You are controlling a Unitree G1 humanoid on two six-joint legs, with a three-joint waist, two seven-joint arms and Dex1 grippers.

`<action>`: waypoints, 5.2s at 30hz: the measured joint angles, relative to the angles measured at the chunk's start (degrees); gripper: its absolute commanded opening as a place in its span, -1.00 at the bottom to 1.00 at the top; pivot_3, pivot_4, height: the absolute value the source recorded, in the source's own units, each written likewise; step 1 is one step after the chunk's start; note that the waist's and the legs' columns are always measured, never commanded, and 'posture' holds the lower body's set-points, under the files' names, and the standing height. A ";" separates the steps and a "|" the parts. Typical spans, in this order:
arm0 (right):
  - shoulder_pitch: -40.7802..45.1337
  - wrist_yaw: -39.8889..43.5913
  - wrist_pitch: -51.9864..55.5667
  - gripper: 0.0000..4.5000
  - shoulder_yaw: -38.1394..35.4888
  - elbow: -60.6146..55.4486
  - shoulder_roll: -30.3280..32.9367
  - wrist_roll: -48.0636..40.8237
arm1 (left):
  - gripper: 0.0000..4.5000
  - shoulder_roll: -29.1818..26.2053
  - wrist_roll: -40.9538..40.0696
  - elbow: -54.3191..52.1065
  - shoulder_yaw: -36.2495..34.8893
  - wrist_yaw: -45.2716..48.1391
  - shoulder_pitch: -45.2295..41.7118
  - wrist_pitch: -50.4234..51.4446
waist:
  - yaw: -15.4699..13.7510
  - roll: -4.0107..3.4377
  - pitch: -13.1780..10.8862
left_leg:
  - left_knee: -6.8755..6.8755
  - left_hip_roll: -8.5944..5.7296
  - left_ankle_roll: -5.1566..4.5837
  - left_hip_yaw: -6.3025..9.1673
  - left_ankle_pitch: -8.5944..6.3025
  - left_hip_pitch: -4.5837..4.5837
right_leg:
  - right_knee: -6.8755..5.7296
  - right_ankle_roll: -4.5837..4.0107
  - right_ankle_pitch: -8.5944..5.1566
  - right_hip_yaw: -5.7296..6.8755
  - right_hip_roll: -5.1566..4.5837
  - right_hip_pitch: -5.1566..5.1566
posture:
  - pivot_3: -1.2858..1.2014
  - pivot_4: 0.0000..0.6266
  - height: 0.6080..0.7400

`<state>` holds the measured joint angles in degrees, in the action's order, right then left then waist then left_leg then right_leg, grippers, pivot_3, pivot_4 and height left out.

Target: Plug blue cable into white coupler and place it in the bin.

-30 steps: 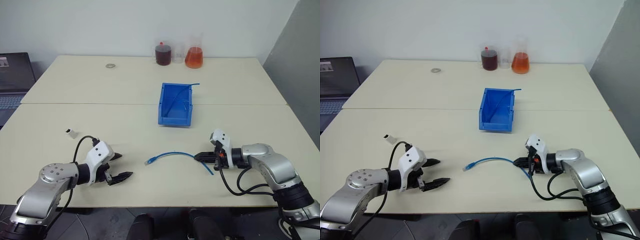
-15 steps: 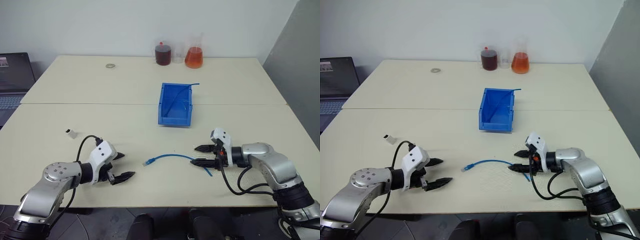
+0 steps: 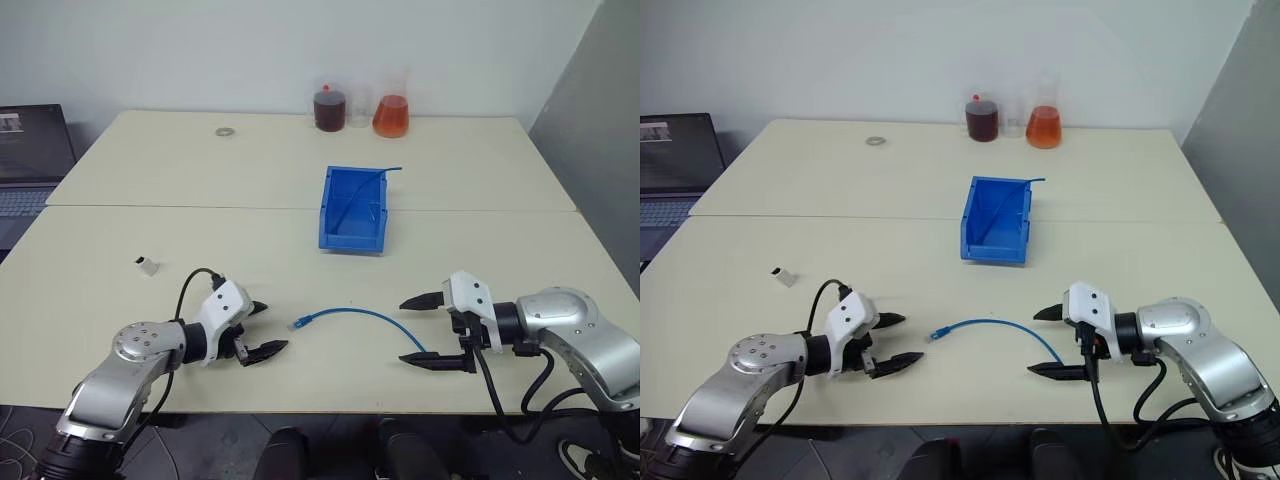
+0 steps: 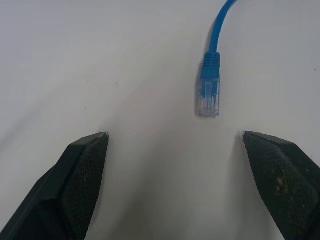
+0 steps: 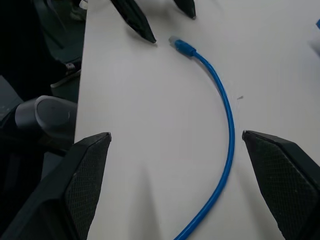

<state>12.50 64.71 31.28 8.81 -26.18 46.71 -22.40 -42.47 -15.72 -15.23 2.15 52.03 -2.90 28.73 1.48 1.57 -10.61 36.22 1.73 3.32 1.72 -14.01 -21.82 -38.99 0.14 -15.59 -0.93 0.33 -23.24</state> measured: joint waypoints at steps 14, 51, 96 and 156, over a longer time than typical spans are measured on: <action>-0.09 -1.12 -1.91 1.00 0.46 -0.68 0.00 0.99 | 0.57 0.84 3.23 -1.31 5.91 -1.56 -4.00 3.46 | -0.22 -0.03 0.11 | 0.10 -0.04 0.00 0.01 0.00 0.02 | 0.00 0.04 0.02 -0.01 -0.02 0.08 | 0.03 -0.52 1.00; -0.43 -14.47 18.94 1.00 -4.18 -7.28 -6.25 -16.04 | -0.90 7.68 -16.26 -3.52 1.17 0.40 -16.08 19.00 | 0.24 0.11 0.24 | 0.16 -0.02 0.00 0.10 0.00 -0.11 | 0.00 0.04 0.02 0.02 0.04 0.03 | 0.03 -0.52 1.00; 13.47 -22.49 31.95 -0.94 -5.86 2.90 -19.75 -33.60 | -0.90 1.94 -33.13 -10.24 -2.15 4.60 -18.42 28.08 | 0.34 0.16 0.21 | 0.15 0.00 -0.01 0.12 0.00 -0.14 | 0.02 0.03 0.02 0.02 0.08 -0.02 | 0.03 -0.52 1.00; 14.91 -16.82 21.58 -0.95 -1.91 8.59 -18.00 -21.49 | 1.00 24.28 -3.60 -18.09 -10.07 -50.75 4.45 14.24 | 0.12 0.21 0.19 | 0.10 -0.01 -0.01 0.12 -0.01 -0.19 | 0.07 0.03 0.02 0.00 0.01 -0.07 | 0.03 -0.52 1.00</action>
<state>27.42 47.89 52.86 6.90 -17.59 28.71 -43.89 -18.19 -19.31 -33.32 -7.91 1.28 1.56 42.97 1.60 1.78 -10.42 36.32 1.72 3.31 1.84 -14.02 -22.02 -38.93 0.17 -15.56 -0.93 0.34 -23.31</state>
